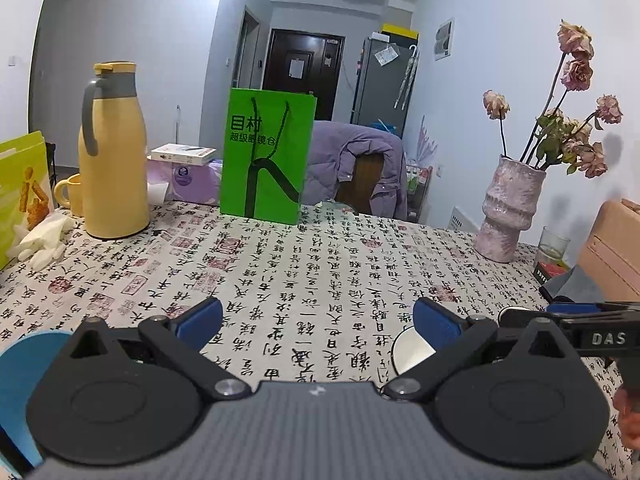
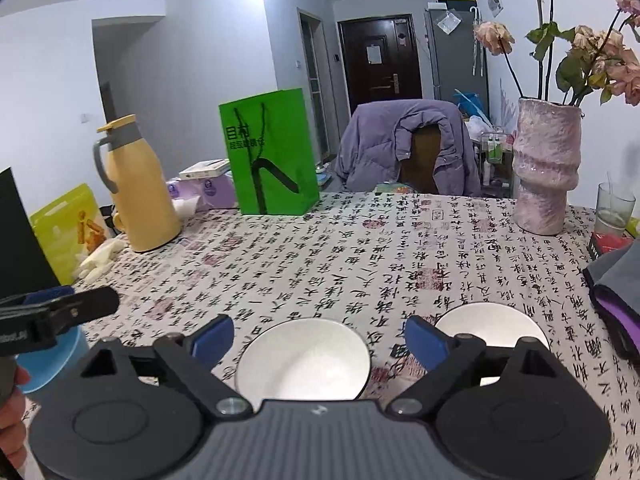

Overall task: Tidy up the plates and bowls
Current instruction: 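Move both tools toward the white black-rimmed bowl, then close both tools on the rim of the white bowl, then lift the gripped white bowl off the table with both tools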

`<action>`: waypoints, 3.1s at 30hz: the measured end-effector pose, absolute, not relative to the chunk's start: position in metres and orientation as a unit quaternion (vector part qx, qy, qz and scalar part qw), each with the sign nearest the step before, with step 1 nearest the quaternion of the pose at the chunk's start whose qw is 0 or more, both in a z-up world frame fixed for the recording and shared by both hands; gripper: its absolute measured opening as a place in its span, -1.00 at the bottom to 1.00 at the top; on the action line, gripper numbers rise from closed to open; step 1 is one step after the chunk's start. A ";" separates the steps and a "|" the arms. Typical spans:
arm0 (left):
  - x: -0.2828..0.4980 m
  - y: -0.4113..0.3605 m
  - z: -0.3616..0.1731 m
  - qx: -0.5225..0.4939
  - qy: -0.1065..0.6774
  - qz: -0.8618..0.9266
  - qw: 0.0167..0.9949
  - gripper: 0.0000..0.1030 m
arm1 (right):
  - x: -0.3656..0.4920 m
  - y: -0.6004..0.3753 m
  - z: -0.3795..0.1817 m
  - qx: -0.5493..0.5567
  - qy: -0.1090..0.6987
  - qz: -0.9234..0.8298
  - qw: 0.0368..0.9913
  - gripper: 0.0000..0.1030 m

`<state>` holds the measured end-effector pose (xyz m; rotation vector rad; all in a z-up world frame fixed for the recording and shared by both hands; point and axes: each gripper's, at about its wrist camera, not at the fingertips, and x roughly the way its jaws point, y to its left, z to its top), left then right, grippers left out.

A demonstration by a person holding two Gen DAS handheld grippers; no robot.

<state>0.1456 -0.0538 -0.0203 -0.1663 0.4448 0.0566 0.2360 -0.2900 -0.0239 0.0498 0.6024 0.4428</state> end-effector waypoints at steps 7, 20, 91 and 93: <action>0.169 -0.056 -0.024 -0.095 0.235 0.037 0.967 1.00 | 0.265 -0.286 -0.037 0.029 0.310 0.223 0.924 0.79; 0.209 -0.072 -0.037 -0.083 0.262 0.047 0.960 1.00 | 0.289 -0.293 -0.063 0.063 0.312 0.240 0.917 0.72; 0.268 -0.132 -0.103 -0.051 0.446 0.021 0.893 -0.78 | 0.299 -0.285 -0.117 0.039 0.413 0.210 0.885 -0.69; 0.268 -0.133 -0.103 -0.050 0.445 0.023 0.894 -0.78 | 0.299 -0.285 -0.117 0.039 0.412 0.211 0.886 -0.69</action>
